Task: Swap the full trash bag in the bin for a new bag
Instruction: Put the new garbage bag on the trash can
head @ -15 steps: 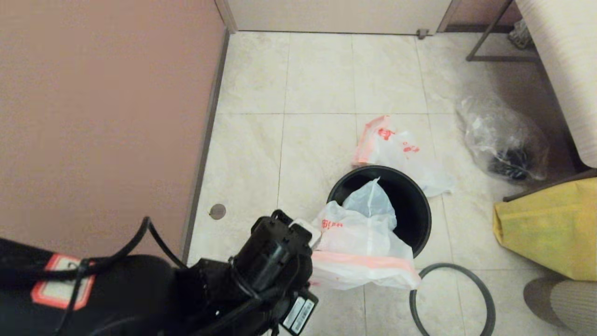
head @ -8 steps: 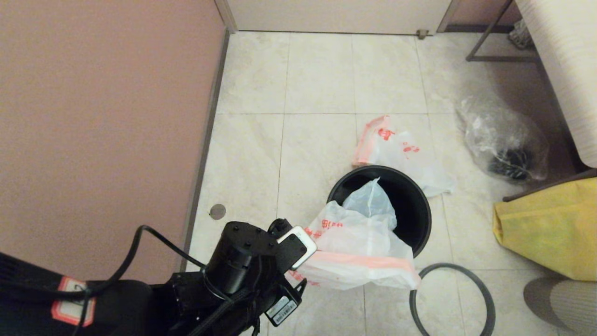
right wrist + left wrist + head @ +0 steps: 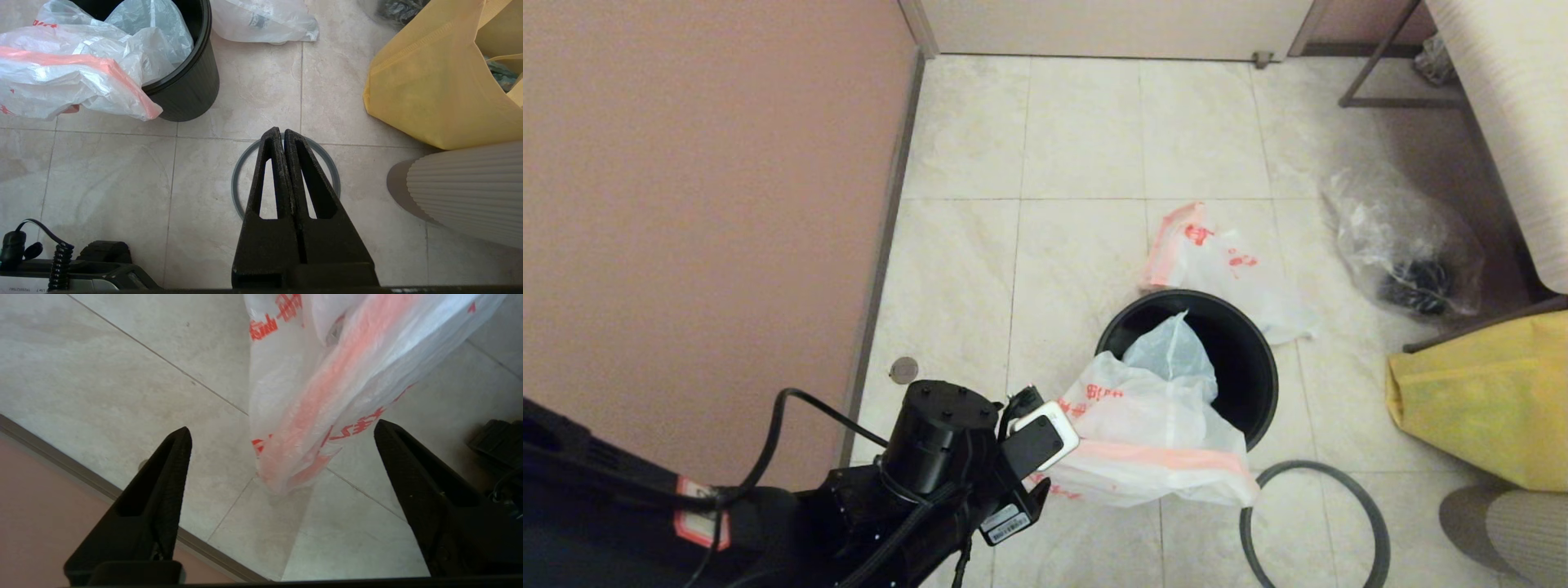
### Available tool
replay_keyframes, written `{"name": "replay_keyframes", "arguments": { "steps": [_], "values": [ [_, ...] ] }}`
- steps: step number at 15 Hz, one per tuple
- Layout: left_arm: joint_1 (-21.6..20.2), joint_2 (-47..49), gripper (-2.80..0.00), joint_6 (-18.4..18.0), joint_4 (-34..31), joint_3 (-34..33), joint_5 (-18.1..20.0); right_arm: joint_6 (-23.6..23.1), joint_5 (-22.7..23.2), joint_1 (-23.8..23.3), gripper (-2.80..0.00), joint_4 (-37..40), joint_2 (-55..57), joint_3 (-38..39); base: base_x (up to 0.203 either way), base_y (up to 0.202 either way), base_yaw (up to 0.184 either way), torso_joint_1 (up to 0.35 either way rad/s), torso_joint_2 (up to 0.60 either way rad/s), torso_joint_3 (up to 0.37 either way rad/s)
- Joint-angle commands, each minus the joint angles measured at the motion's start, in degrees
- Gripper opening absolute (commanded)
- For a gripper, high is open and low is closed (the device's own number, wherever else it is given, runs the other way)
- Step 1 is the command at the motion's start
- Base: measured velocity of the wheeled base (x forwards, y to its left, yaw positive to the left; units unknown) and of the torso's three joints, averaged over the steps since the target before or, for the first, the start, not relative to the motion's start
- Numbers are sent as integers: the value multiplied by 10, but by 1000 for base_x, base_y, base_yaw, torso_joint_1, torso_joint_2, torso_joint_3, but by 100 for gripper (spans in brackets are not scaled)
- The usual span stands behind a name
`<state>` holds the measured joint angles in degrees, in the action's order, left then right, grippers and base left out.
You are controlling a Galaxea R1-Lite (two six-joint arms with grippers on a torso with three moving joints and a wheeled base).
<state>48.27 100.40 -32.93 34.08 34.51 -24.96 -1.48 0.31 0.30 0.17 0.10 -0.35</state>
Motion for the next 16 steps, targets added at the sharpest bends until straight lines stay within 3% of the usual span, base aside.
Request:
{"name": "replay_keyframes", "arguments": {
  "steps": [1, 3, 7, 16],
  "values": [
    [-4, 18, 0, -1, 3, -2, -2, -1, 0, 0, -280, 0, 1, 0, 0, 0, 0, 0, 0, 0],
    [-17, 42, 0, 1, 8, 3, 9, 0, 0, 0, -280, 0, 1, 0, 0, 0, 0, 0, 0, 0],
    [-34, 100, 0, 5, 116, 9, 34, 0, 0, 0, -280, 0, 1, 0, 0, 0, 0, 0, 0, 0],
    [-19, 129, 0, 8, 115, 50, 36, 0, 0, 0, -280, 0, 1, 0, 0, 0, 0, 0, 0, 0]
  ]
}}
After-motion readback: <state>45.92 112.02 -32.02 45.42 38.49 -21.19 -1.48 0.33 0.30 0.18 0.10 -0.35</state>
